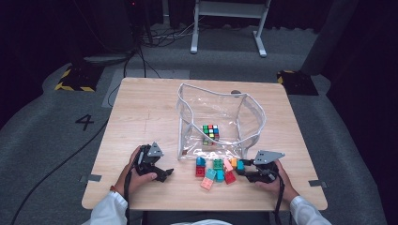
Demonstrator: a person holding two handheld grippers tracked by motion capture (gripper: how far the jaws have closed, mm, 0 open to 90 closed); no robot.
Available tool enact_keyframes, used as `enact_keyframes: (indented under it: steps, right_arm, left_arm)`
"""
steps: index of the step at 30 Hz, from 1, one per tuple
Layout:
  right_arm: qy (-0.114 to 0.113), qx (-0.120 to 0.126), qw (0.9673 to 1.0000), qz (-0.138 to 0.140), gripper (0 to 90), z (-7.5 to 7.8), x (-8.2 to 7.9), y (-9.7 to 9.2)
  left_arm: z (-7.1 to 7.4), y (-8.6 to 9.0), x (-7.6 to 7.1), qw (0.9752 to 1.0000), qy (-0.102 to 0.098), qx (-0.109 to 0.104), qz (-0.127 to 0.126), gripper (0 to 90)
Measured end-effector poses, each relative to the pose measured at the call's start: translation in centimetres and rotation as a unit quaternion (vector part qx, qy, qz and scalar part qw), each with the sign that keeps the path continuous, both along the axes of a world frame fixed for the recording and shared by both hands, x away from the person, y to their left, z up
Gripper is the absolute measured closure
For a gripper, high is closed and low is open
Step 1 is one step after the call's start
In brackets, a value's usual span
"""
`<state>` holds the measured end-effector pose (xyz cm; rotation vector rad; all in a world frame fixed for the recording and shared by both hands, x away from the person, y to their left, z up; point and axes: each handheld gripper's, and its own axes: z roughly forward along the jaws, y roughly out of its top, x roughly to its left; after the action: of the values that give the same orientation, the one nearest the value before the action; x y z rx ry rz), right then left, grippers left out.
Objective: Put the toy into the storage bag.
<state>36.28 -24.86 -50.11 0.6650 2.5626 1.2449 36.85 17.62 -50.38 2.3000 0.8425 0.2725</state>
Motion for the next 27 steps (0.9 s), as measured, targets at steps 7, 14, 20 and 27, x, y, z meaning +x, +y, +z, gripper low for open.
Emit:
enact_keyframes:
  steps: [7,14,20,27]
  right_arm:
    - [-0.005,0.004,1.0000,-0.002,54.9,0.4,-0.3,-1.1]
    - [-0.011,0.020,0.9995,-0.021,55.0,1.6,-0.3,-4.2]
    - [-0.011,0.033,0.9978,-0.056,54.9,2.6,0.1,-6.3]
    - [-0.043,0.050,0.9942,-0.086,54.9,5.0,1.1,-8.3]
  left_arm:
    - [0.0,0.0,0.0,1.0000,0.000,0.000,0.000,0.4]
    - [0.0,0.0,0.0,1.0000,0.000,0.000,0.000,0.4]
    - [0.0,0.0,0.0,1.0000,0.000,0.000,0.000,0.4]
    - [0.0,0.0,0.0,1.0000,0.000,0.000,0.000,0.4]
